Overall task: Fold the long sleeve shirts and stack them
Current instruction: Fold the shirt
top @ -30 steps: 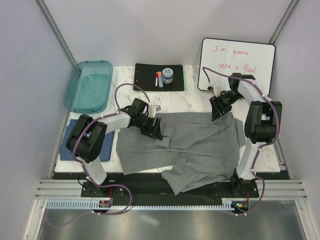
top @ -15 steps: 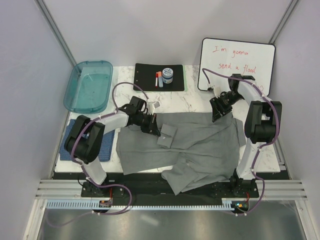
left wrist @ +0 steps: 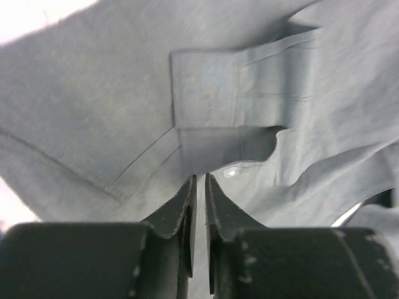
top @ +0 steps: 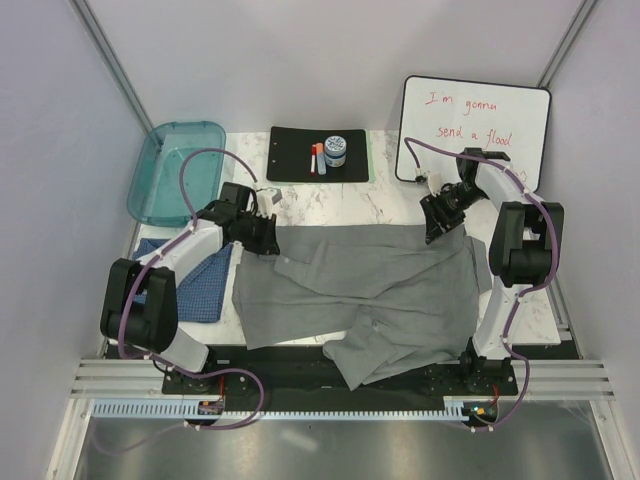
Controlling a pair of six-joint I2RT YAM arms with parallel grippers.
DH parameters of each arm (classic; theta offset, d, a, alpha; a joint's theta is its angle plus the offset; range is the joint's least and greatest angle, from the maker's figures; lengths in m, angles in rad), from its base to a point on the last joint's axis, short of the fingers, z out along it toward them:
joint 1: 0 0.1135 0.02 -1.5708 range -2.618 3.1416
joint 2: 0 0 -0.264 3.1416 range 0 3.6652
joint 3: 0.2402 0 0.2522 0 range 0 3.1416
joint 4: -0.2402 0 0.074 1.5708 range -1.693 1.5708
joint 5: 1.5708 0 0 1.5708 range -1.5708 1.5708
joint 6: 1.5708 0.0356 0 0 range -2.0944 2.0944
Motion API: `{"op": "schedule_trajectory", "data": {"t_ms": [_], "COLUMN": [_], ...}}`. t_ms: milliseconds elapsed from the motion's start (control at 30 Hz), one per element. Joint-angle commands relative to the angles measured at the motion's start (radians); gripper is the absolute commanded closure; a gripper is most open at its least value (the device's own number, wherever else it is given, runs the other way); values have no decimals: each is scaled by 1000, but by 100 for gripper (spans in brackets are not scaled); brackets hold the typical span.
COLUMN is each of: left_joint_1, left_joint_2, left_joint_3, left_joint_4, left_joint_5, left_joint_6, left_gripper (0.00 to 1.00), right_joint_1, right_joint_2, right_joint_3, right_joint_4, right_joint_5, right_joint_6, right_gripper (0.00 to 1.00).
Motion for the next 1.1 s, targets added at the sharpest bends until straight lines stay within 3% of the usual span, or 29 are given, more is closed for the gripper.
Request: {"op": "schedule_trajectory", "data": {"t_ms": [0,167,333,400,633,1067], "left_joint_1": [-2,3,-2,-9,-34,-86], "left_joint_2": [-1,-53,-50,-6,157,266], "left_joint_3": [-16,-36,-32,-9,80,110], "left_joint_4": [-59,-62,-18,14,80,134], "left_joint_5": [-152,-170,-50,-21,111,38], "left_joint_6": [144,196,193,163,81,72], "left_gripper": [76,68,46,43,41,43], "right_joint_1": [-2,0,2,0,2,2], "right_joint_2": [-15,-21,-13,-9,-4,5], "right_joint_3": [-4,-20,-32,-30,-32,-78], "right_joint_4": [7,5,12,13,16,41], "right_joint_5": [9,24,27,32,29,37], "right_joint_6": [-18,-31,-32,-31,-23,-28], "right_gripper": [48,49,49,50,50,50]}}
